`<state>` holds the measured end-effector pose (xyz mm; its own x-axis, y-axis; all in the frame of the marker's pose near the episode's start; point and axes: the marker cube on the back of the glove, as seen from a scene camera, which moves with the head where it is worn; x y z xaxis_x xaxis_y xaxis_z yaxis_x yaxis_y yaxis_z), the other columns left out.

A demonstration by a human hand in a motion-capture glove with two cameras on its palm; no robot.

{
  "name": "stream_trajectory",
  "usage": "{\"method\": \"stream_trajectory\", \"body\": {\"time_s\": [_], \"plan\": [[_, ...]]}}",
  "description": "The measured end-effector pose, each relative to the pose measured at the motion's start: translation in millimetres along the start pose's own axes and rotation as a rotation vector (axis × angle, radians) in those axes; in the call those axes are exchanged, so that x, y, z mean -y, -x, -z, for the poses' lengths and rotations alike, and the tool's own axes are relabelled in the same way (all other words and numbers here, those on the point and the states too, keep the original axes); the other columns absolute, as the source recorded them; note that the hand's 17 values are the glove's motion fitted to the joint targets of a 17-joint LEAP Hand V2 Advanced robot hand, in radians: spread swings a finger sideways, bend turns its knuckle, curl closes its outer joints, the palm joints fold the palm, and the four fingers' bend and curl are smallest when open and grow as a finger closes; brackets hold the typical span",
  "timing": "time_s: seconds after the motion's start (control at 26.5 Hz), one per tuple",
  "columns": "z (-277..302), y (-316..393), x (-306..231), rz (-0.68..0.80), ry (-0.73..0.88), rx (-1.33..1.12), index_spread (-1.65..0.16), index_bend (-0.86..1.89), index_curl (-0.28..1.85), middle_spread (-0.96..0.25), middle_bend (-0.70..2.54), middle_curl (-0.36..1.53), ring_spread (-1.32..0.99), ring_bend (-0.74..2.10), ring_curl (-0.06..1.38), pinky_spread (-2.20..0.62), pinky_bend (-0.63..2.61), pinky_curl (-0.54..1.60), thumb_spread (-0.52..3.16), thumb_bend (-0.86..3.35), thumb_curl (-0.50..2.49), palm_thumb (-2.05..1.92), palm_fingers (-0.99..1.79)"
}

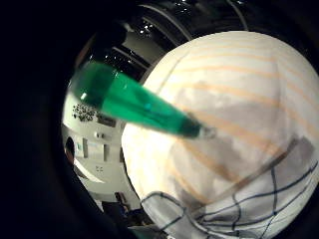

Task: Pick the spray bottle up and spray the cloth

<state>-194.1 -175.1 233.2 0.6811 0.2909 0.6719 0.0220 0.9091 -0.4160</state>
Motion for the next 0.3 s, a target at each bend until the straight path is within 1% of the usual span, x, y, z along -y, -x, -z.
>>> {"method": "stream_trajectory", "body": {"time_s": [0.11,0.3], "plan": [[24.3,-0.8,-16.3,-0.005,-0.034,0.026,-0.31,0.03,0.34,-0.03,0.33,0.41,-0.06,0.40,0.39,0.07,0.57,0.42,0.67,-0.06,0.57,0.77,0.17],[56.6,2.9,-38.0,0.001,-0.062,0.056,-0.32,0.08,0.30,-0.01,0.32,0.39,-0.05,0.41,0.35,0.13,0.57,0.38,0.74,-0.04,0.53,0.76,0.20]]}}
